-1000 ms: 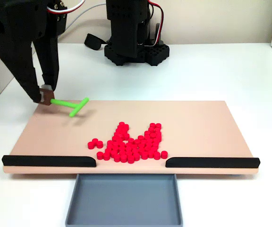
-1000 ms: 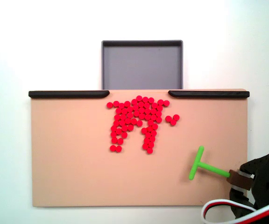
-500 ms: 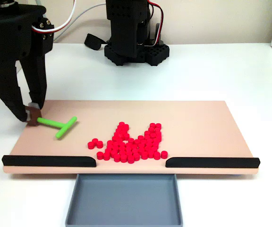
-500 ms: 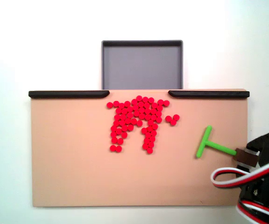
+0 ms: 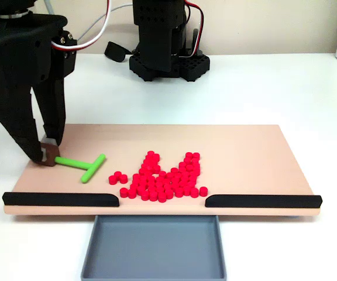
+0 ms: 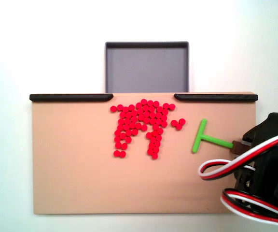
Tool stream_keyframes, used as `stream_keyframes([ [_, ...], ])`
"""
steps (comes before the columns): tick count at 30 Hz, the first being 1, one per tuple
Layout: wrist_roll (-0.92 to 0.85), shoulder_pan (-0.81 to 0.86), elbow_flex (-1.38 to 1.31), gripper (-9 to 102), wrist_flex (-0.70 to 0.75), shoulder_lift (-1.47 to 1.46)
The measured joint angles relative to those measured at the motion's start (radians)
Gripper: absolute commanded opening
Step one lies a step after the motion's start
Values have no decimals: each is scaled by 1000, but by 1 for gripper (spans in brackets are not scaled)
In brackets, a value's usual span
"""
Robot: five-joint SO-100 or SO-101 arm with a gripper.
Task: Gather the right side granules
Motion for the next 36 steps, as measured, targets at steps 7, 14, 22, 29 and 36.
stream_keyframes([
  [7,0,-2,-29,0,9,-31],
  [14,0,-8,-72,0,9,-58],
  [22,0,-18,-83,0,6,-67],
  [29,0,-35,-83,0,3,-69],
  [36,0,-55,-83,0,0,-69],
])
